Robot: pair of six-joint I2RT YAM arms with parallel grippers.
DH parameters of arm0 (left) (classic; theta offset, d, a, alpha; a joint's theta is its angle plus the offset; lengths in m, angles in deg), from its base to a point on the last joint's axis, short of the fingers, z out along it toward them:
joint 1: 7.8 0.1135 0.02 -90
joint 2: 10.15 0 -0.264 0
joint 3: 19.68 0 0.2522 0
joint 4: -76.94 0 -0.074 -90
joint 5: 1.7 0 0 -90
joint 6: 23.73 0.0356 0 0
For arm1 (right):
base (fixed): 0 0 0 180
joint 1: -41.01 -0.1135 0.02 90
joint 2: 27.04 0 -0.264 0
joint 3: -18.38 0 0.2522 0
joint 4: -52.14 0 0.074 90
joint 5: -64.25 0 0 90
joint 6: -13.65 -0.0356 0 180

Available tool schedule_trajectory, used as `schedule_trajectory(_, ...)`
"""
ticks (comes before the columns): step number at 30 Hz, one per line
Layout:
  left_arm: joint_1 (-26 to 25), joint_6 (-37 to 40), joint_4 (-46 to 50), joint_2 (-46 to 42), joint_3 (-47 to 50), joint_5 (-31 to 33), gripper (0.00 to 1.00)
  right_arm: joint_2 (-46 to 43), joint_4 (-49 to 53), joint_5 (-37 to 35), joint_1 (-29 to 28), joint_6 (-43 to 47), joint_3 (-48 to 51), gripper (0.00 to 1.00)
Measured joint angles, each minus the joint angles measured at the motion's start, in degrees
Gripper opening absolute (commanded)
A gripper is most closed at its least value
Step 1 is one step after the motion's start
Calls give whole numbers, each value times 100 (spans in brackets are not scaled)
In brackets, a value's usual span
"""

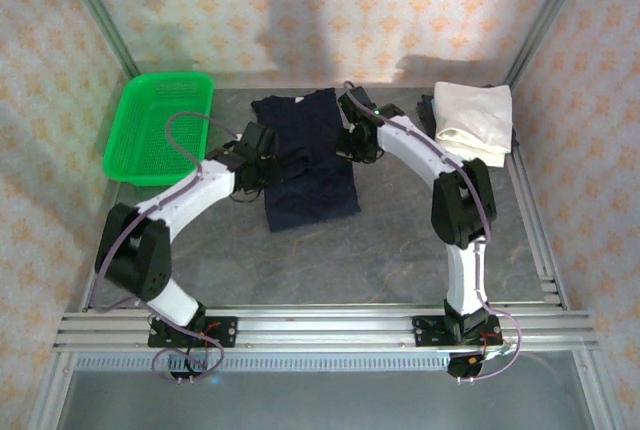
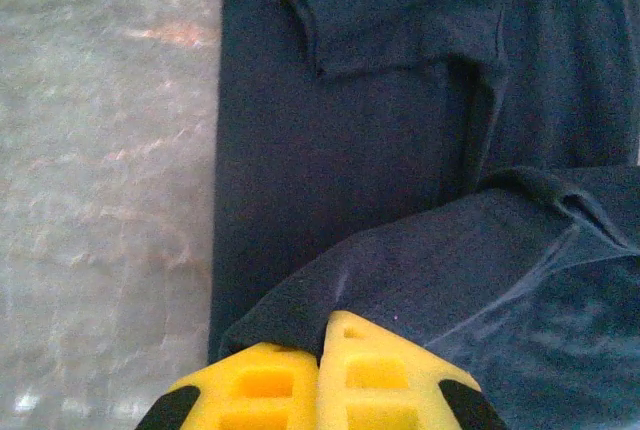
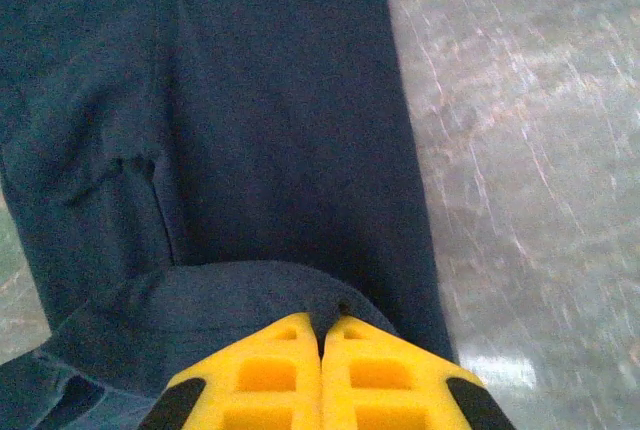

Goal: Fold and stack the t-shirts

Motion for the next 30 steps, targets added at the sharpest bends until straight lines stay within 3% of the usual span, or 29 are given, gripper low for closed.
schedule_trajectory(2, 127, 109, -42, 319, -168, -216, 0, 328, 103, 57, 63, 63, -339, 2)
schedule_trajectory(4, 236, 190, -74, 577, -216, -402, 0, 634, 203, 144, 129, 105, -625, 15)
schedule_trajectory(7, 382, 306, 37, 914, -374, -551, 19, 1012, 374, 177, 205, 160, -968, 20)
schedule_trajectory(9, 468, 424, 103, 1110, -586, -608, 20, 1154, 516, 98, 232, 170, -1117, 23)
schedule_trajectory(13, 595, 595, 232, 1414, -1086, -662, 21, 1069, 710, -402, 234, 190, -1154, 30)
schedule_trajectory(16, 669, 684, 315, 1593, -1399, -686, 21, 428, 446, -1075, 114, 105, -391, 34)
schedule_trajectory(19, 743, 754, 385, 1808, -1644, -734, 21, -518, 66, -1421, -256, 94, 719, 34)
schedule_trajectory(22, 826, 822, 501, 2063, -1878, -787, 22, -986, -407, -1322, -846, 98, 1344, 31)
schedule_trajectory(25, 903, 896, 629, 2277, -2114, -824, 23, -761, -767, -1069, -1220, 57, 1397, 27)
schedule_trajectory(30, 1034, 896, 737, 2479, -2553, -1117, 26, -107, -1174, -1045, -1132, -33, 1419, 25)
